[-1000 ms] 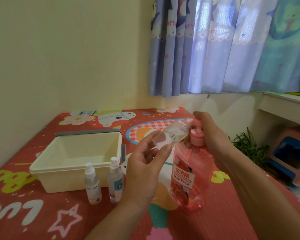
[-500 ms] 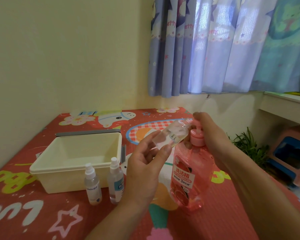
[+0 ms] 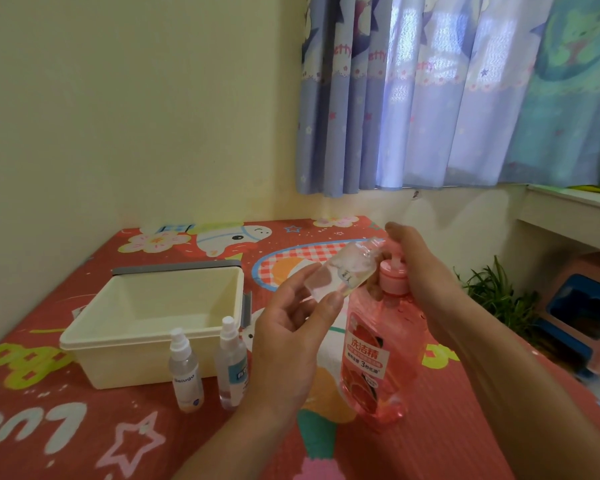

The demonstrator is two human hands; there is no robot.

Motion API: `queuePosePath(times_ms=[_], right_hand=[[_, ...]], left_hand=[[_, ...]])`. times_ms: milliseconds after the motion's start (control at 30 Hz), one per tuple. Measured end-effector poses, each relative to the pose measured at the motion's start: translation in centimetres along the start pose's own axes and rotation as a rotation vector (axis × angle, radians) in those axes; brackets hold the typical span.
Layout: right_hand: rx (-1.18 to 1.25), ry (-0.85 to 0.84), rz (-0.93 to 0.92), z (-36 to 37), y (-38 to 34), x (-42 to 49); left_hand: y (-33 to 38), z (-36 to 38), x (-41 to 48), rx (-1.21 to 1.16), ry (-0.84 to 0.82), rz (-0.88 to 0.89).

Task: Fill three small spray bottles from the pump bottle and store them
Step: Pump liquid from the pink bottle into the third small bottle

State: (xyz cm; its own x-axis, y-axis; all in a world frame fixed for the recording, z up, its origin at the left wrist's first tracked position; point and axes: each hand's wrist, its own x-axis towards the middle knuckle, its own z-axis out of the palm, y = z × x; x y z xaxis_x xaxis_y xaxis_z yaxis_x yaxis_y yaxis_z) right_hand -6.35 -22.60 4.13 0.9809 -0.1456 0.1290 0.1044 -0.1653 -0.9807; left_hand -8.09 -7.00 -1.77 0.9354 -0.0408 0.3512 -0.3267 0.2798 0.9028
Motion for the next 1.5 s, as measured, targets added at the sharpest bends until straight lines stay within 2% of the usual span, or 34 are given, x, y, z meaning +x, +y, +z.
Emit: queuePosePath(times_ms=[1500], right_hand=[[-0.029,-0.005,-0.004,-0.04,-0.05,0.03]], left_hand=[[-0.17,-0.17,0.06,0.034,-0.012,0.001]])
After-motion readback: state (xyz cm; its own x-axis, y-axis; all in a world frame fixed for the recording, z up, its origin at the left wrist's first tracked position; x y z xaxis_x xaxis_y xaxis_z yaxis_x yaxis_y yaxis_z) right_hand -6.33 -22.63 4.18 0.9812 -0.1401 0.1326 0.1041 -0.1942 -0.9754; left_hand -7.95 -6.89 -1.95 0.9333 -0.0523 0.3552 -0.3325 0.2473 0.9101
